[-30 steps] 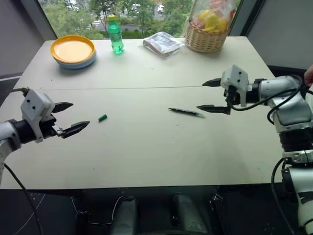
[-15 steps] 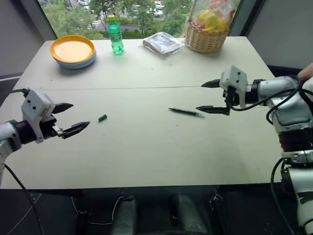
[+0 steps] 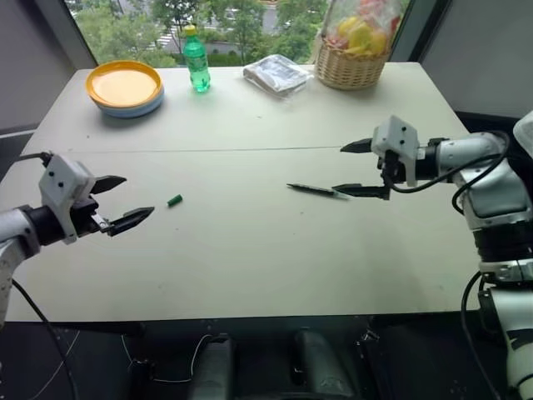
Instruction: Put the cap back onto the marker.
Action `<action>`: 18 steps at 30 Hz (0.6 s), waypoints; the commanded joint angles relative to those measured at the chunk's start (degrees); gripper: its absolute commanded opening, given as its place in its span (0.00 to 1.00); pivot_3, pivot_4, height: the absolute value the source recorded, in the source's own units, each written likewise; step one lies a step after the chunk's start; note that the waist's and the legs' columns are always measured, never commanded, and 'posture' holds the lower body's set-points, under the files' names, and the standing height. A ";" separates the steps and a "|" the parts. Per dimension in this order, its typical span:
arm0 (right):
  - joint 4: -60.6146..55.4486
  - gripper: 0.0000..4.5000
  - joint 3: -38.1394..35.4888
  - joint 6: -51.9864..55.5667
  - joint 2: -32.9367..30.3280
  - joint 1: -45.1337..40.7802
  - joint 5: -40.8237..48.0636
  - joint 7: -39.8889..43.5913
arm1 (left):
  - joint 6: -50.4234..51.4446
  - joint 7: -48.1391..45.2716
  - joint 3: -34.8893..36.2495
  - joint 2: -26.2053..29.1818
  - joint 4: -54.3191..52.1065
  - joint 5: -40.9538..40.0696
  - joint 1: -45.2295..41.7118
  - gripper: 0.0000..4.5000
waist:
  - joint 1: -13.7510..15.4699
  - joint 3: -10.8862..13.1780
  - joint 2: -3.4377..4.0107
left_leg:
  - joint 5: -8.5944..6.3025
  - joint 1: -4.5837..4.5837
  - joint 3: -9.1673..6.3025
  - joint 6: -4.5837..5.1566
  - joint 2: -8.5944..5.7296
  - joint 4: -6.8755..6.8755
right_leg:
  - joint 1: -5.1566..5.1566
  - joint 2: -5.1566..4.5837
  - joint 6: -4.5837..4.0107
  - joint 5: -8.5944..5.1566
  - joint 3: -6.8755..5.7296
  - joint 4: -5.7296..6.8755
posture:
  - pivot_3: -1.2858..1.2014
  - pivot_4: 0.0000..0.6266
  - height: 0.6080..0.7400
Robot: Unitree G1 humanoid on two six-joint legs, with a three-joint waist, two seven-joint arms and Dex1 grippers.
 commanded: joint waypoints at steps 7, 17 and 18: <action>-2.08 0.99 -3.96 0.34 4.40 3.98 2.38 -6.61 | -8.24 -1.80 -5.48 -5.10 12.62 3.93 -7.10 1.00 | 0.12 -0.01 0.01 | 0.00 0.00 0.01 0.00 0.00 0.10 | 0.00 0.00 0.00 0.01 0.00 0.08 | 0.52 0.24 1.00; -12.09 0.99 -4.15 2.68 9.73 12.37 3.79 -13.66 | -23.79 -2.74 -10.34 -12.41 37.50 10.37 -17.97 1.00 | 0.16 -0.03 -0.02 | 0.01 -0.07 -0.02 -0.01 -0.01 0.29 | 0.01 0.01 0.01 0.02 -0.04 0.18 | 0.52 0.24 1.00; -13.40 0.99 -4.32 3.17 10.28 13.14 4.01 -14.62 | -25.23 -2.87 -10.71 -12.93 39.46 10.94 -18.75 1.00 | 0.17 -0.03 -0.02 | 0.01 -0.07 -0.03 -0.01 -0.01 0.32 | 0.01 0.01 0.01 0.02 -0.04 0.20 | 0.52 0.24 1.00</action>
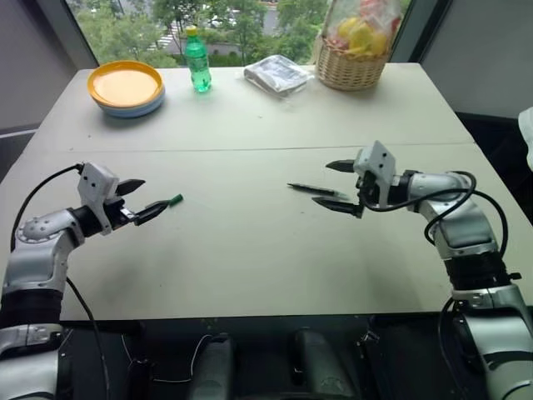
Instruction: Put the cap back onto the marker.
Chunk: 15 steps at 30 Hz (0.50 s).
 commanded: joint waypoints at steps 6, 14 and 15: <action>-15.71 0.99 -3.35 10.70 2.44 5.28 8.46 -4.44 | -10.96 -1.75 -2.77 -3.43 12.65 4.87 -5.04 1.00 | 0.02 0.00 0.00 | 0.00 -0.14 -0.06 0.01 0.00 0.37 | 0.00 0.01 0.05 0.03 -0.02 0.16 | 0.52 0.24 1.00; -24.31 0.99 -4.80 19.83 -0.14 7.43 15.71 -4.52 | -13.44 -2.71 -4.29 -5.86 16.01 6.41 -6.26 1.00 | 0.06 -0.03 -0.03 | 0.00 -0.15 -0.12 0.01 -0.01 0.49 | 0.03 0.01 0.08 0.05 -0.05 0.24 | 0.52 0.24 1.00; -24.60 0.99 -4.68 20.01 -0.47 7.60 15.70 -4.62 | -13.74 -2.50 -4.41 -6.08 16.55 6.72 -6.50 1.00 | 0.06 -0.03 -0.04 | 0.00 -0.15 -0.12 0.01 -0.01 0.50 | 0.03 0.01 0.08 0.05 -0.05 0.26 | 0.52 0.24 1.00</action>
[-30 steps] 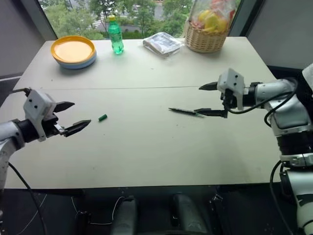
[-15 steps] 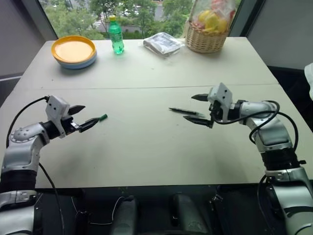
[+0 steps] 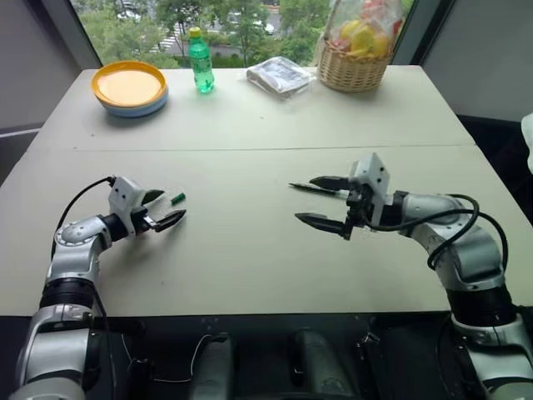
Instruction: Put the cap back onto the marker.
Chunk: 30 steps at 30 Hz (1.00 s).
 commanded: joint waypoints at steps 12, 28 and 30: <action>-2.81 0.99 -1.81 1.13 -4.38 -0.73 1.94 -1.14 | -0.47 1.54 -1.96 -1.76 6.18 4.16 -3.68 1.00 | 0.15 -0.04 0.01 | 0.00 0.04 -0.01 0.00 -0.02 0.08 | 0.03 -0.01 0.00 0.00 -0.01 0.13 | 0.52 0.24 1.00; -2.21 1.00 -1.32 -0.56 -5.56 -0.92 0.18 -2.05 | -1.15 2.28 -4.33 -3.34 12.95 7.25 -8.14 0.35 | 0.08 -0.10 0.02 | 0.00 0.92 -0.09 0.00 -0.04 0.07 | 0.90 -0.01 0.00 -0.02 -0.03 0.21 | 0.52 0.24 1.00; -2.27 1.00 -1.34 -0.61 -5.55 -0.83 0.05 -2.20 | -1.22 2.17 -4.63 -3.29 13.16 7.43 -8.27 0.14 | 0.00 -0.10 0.02 | 0.00 0.93 -0.10 0.01 -0.04 0.07 | 0.90 0.01 0.00 -0.02 -0.03 0.22 | 0.52 0.24 1.00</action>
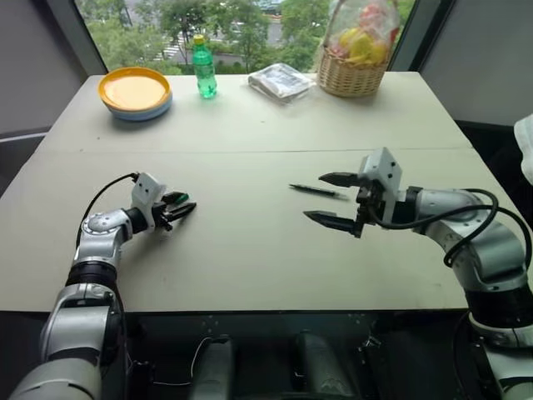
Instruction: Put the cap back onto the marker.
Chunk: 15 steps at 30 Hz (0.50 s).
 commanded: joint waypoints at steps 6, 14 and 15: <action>-1.15 1.00 -0.99 -1.16 -0.59 -0.41 -0.34 -0.54 | 0.17 0.50 -1.41 0.50 2.45 2.27 0.33 0.00 | -0.08 -0.01 0.02 | 0.00 0.00 0.00 0.00 0.01 0.00 | 0.00 0.00 0.00 0.00 0.01 0.00 | 0.52 0.24 1.00; 1.20 1.00 -0.24 -2.50 -0.37 -1.42 -1.29 0.30 | 3.39 -2.12 -0.06 0.60 -9.86 -1.79 4.32 0.00 | -0.13 -0.01 0.02 | 0.00 -0.06 0.00 0.00 0.01 -0.01 | -0.04 0.00 0.00 0.00 0.01 -0.05 | 0.52 0.24 1.00; 2.08 1.00 -0.01 -3.05 -0.31 -1.73 -1.59 0.57 | 4.53 -2.36 0.16 0.70 -13.01 -2.63 5.27 0.00 | -0.19 -0.01 0.02 | 0.00 -0.09 0.00 0.00 0.01 -0.01 | -0.05 -0.01 0.00 0.00 0.01 -0.07 | 0.52 0.24 1.00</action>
